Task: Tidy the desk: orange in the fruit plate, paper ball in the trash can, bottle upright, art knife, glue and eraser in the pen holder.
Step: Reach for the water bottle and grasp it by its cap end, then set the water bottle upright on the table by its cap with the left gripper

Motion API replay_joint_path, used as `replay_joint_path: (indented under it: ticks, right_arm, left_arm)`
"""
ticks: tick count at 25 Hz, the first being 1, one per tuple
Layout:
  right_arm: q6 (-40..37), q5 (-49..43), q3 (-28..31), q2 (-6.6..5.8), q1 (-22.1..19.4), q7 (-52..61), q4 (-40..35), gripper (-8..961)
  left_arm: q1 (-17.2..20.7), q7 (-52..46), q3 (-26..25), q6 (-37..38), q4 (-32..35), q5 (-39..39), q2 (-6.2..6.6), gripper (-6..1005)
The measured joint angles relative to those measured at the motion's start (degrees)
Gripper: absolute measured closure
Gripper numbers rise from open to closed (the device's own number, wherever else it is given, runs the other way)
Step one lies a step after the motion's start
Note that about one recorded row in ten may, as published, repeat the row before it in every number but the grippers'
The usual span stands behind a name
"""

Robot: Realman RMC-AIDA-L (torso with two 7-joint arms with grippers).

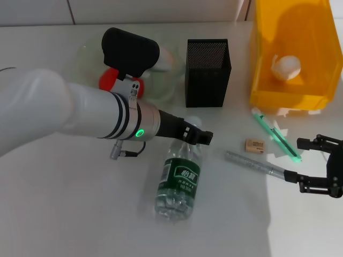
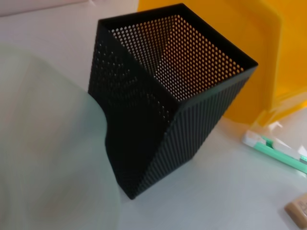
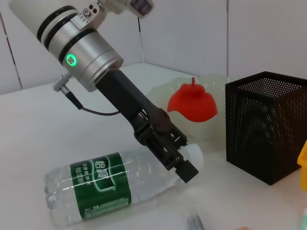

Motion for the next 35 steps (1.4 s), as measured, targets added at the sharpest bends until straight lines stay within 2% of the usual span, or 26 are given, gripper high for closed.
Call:
replay_joint_path:
  ticks: [3, 8, 12, 16, 20, 25, 28, 35]
  right_arm:
    - [-0.01, 0.0, -0.2, 0.0, 0.15, 0.05, 0.02, 120]
    - [0.06, -0.03, -0.24, 0.0, 0.25, 0.28, 0.03, 120]
    - [0.07, -0.19, -0.16, 0.0, 0.25, 0.33, 0.03, 120]
    - [-0.03, -0.25, 0.07, -0.01, 0.18, 0.45, 0.02, 121]
    - [-0.06, -0.26, -0.12, -0.01, 0.15, 0.73, 0.01, 120]
    - [-0.17, -0.2, -0.23, 0.0, 0.19, 0.82, -0.21, 121]
    - [-0.64, -0.12, -0.1, 0.0, 0.24, 0.84, -0.56, 121]
    - [-1.89, -0.05, 0.24, -0.01, 0.43, 1.47, -1.69, 120]
  left_arm:
    - [-0.17, 0.54, -0.03, 0.58, -0.02, -0.17, 0.0, 208]
    - [-0.15, 2.95, 0.34, 1.59, 0.57, 0.12, 0.02, 387]
    - [0.73, 3.91, -0.13, 3.31, 2.1, 0.21, 0.34, 440]
    - [4.54, 7.03, -2.07, 6.83, 8.05, 0.2, 0.6, 492]
    - [10.79, 12.51, -6.63, 12.64, 17.79, 0.21, 0.66, 545]
    - [19.53, 18.5, -12.8, 17.63, 29.45, -0.19, 0.71, 546]
    - [22.55, 20.88, -16.17, 18.9, 33.14, -0.62, 0.7, 546]
    - [24.67, 26.83, -21.58, 22.13, 33.62, -6.67, 0.7, 548]
